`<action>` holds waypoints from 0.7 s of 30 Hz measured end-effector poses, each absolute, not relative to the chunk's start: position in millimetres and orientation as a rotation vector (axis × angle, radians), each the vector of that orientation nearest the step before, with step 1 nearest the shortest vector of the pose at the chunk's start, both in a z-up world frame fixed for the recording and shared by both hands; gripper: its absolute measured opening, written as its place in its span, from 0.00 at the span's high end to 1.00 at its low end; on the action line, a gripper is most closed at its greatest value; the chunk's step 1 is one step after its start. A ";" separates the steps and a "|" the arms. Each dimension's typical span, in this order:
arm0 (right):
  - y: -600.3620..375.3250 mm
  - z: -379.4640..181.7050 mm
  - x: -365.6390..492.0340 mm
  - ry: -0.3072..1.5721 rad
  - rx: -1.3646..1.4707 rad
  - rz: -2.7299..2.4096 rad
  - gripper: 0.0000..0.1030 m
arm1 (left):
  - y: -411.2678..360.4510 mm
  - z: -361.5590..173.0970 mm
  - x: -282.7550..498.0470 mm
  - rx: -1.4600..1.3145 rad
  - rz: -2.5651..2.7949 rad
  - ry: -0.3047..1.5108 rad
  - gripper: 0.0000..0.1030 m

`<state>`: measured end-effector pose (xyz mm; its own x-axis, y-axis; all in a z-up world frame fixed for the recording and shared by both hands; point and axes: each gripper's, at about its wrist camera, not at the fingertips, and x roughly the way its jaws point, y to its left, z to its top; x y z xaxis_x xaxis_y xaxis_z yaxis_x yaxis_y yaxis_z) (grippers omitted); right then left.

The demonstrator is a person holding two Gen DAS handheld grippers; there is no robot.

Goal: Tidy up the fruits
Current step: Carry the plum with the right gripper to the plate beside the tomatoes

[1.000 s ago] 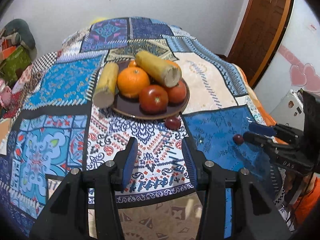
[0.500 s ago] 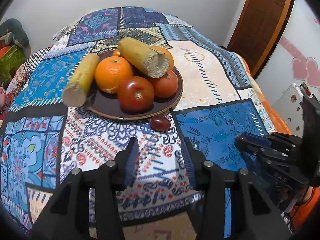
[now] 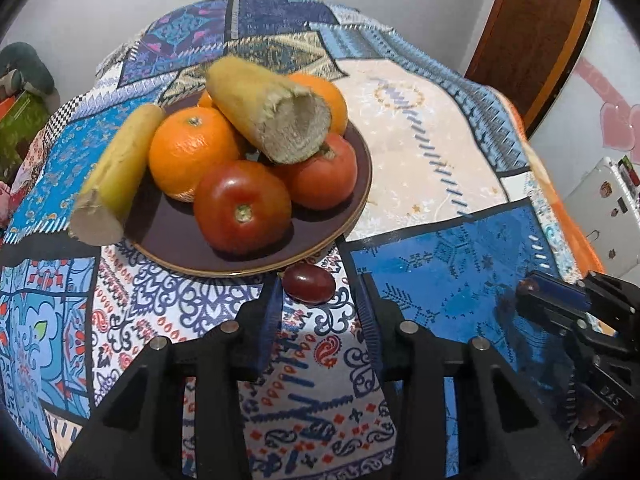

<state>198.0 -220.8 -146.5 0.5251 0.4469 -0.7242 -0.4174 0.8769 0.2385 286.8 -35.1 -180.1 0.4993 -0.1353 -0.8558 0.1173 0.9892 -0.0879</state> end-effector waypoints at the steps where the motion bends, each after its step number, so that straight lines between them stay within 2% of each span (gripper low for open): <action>1: -221.9 -148.0 197.6 0.879 0.044 0.521 0.84 | -36.4 -180.8 286.5 -0.017 -0.147 1.036 0.63; 4: -222.5 -150.4 198.0 0.883 0.047 0.522 0.84 | -35.8 -181.7 288.2 -0.022 -0.127 1.031 0.65; 8: -223.6 -151.4 199.0 0.885 0.062 0.521 0.84 | -35.1 -182.2 288.0 -0.022 -0.130 1.022 0.75; 21: -214.8 -138.1 202.2 0.865 0.012 0.497 0.84 | -20.8 -158.3 262.6 -0.031 -0.149 0.948 0.75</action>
<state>202.2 -214.8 -138.1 0.5423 0.4231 -0.7258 -0.4137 0.8864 0.2076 262.6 -20.8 -158.3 0.5742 -0.1407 -0.8065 0.1134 0.9893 -0.0919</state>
